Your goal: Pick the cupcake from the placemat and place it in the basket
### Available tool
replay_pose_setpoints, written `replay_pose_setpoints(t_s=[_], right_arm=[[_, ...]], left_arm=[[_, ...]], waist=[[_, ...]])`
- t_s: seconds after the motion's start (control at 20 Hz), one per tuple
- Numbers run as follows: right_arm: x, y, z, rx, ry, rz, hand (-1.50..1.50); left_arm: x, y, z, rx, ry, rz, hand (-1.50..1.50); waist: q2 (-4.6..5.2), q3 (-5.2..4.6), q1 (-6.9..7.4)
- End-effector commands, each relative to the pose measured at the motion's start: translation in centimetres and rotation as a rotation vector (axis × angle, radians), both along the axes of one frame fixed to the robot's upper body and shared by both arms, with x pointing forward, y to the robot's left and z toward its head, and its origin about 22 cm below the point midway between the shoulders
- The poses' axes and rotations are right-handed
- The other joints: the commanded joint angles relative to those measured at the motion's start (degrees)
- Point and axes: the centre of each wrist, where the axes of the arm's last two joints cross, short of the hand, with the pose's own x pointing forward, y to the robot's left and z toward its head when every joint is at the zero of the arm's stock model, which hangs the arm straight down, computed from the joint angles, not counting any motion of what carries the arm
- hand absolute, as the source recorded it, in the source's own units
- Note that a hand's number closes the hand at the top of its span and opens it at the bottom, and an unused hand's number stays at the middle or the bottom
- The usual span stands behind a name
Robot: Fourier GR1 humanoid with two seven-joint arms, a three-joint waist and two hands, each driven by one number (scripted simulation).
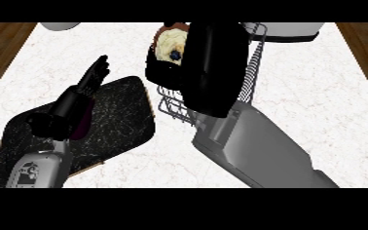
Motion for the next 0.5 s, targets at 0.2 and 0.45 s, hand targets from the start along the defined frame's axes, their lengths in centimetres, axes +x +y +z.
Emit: replay_pose_setpoints(t_s=[0.2, 0.45], right_arm=[[3.2, -1.6, -1.7, 0.080, 0.164, -0.058, 1.50], [5.2, -4.2, -4.9, 0.076, 0.106, -0.104, 1.50]], left_arm=[[-0.1, 0.4, 0.8, 0.003, 0.000, 0.033, 0.00], [-0.4, 1.2, 0.6, -0.002, 0.004, 0.015, 0.00]], waist=[[-0.01, 0.07, -0.98], [0.02, 0.07, -1.08]])
